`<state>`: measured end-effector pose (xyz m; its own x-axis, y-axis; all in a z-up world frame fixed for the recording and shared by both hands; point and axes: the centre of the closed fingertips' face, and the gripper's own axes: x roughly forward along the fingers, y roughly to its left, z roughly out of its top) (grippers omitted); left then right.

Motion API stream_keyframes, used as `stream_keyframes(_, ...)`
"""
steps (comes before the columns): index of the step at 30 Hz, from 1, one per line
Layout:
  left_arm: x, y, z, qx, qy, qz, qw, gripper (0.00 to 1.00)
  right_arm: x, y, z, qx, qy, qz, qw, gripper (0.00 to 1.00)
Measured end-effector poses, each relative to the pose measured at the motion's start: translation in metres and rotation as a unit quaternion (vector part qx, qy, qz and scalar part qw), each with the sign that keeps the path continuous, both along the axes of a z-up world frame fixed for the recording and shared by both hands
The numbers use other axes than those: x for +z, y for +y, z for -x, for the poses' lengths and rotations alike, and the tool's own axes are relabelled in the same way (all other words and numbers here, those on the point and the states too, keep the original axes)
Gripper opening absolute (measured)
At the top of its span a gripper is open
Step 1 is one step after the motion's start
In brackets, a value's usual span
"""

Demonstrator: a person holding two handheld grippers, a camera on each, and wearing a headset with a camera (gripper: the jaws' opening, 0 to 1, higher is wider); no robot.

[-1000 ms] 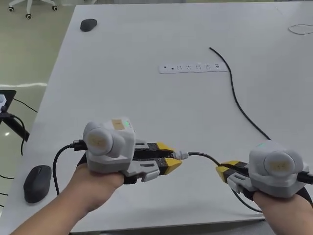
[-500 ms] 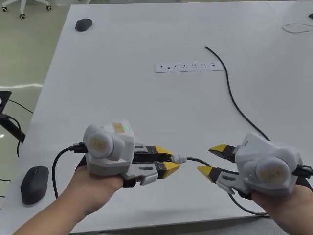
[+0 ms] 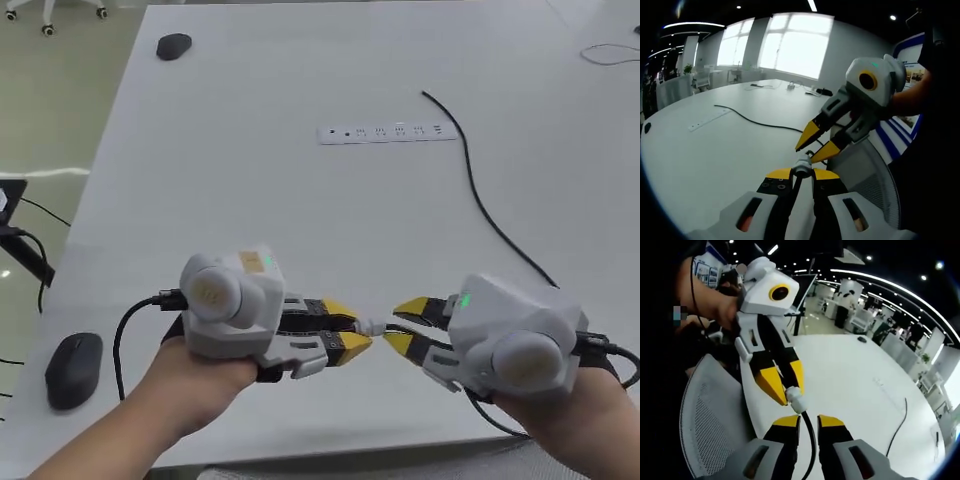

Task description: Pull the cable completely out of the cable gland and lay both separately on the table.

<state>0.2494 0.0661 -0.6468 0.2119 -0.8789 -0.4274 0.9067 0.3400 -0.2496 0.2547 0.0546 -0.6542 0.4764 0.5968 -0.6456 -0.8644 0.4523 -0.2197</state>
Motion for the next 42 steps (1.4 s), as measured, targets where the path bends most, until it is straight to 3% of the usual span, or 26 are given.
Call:
stream_keyframes(3, 0.0, 0.0, 0.001, -0.001, 0.0, -0.001, 1.0, 0.15, -0.003, 0.0, 0.001, 0.009, -0.006, 0.01, 0.9999, 0.06)
stream_keyframes(13, -0.001, -0.001, 0.003, 0.001, -0.002, -0.001, 1.0, 0.15, -0.005, 0.0, 0.001, 0.0, -0.008, 0.007, 0.9999, 0.02)
stream_keyframes(18, 0.001, 0.0, 0.003, 0.002, -0.006, -0.004, 1.0, 0.15, -0.004, 0.0, 0.002, -0.012, 0.002, -0.009, 0.9999, 0.01)
stream_keyframes(21, 0.002, 0.001, 0.002, 0.002, -0.009, -0.004, 0.9999, 0.15, -0.004, -0.001, 0.0, -0.032, 0.022, -0.036, 0.9986, 0.01)
stream_keyframes(26, 0.004, 0.002, -0.001, 0.01, -0.01, -0.002, 0.9999, 0.15, -0.006, -0.009, -0.005, -0.053, 0.025, -0.04, 0.9975, 0.01)
stream_keyframes(33, 0.008, 0.001, -0.002, 0.016, -0.013, 0.001, 0.9998, 0.15, -0.008, -0.023, -0.009, -0.098, 0.056, -0.083, 0.9901, 0.01)
stream_keyframes(38, 0.012, -0.003, -0.003, 0.02, -0.016, 0.006, 0.9997, 0.15, -0.011, -0.036, -0.013, -0.124, 0.064, -0.095, 0.9856, 0.01)
stream_keyframes(42, 0.014, -0.004, -0.005, 0.025, -0.017, 0.009, 0.9995, 0.15, -0.018, -0.054, -0.019, -0.172, 0.085, -0.112, 0.975, 0.0)
